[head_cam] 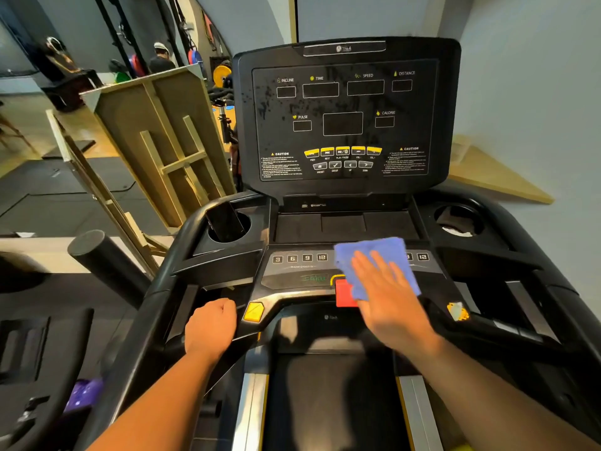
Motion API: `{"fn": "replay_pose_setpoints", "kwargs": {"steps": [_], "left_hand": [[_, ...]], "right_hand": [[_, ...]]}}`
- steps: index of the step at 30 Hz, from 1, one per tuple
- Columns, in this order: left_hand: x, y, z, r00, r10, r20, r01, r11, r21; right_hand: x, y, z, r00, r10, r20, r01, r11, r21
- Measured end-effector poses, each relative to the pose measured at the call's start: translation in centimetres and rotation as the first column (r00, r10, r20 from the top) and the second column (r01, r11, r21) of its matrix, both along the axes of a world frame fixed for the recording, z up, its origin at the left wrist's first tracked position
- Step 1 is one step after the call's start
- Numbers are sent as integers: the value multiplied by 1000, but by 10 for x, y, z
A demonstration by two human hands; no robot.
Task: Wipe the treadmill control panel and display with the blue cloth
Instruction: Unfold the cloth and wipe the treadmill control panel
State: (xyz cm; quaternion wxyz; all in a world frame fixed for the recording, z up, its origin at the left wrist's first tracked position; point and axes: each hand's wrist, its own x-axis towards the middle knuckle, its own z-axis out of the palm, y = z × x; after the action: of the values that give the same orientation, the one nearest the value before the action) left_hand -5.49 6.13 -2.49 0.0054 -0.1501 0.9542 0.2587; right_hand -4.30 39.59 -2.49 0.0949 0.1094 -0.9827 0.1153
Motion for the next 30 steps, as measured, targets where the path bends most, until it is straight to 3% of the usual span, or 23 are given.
{"fn": "replay_pose_setpoints", "kwargs": {"steps": [5,8,11,14,18,21,24,27,30], "left_hand": [[0,0,-1,1000,14,1,-14,1000,19],[0,1,-1,1000,23,4,-24,999,27],[0,2,0,999,33,12,-34,999,42],[0,2,1,999,36,10,-36,999,27],[0,3,2,1000,17,20,-17,1000,-14],[0,2,3,999,16,38,-14,999,-31],[0,2,3,999,10,37,-9,999,-35],[-1,2,2,999,5,36,-4,1000,-30],[-1,1,0,999,11,31,-11,1000,-11]], "right_hand": [[16,57,-13,940,-333,-74,337,941,41],[10,26,-11,872,-489,-37,490,871,30],[-7,-35,2,823,-558,109,564,825,-28],[-18,-84,13,909,-411,65,413,910,-36],[-15,-147,15,992,-52,111,43,996,77],[-17,-159,19,978,178,105,-189,976,104],[-27,-124,18,906,402,131,-416,902,111],[-29,-82,16,901,425,87,-433,888,155],[-22,-37,11,955,285,85,-295,945,140]]}}
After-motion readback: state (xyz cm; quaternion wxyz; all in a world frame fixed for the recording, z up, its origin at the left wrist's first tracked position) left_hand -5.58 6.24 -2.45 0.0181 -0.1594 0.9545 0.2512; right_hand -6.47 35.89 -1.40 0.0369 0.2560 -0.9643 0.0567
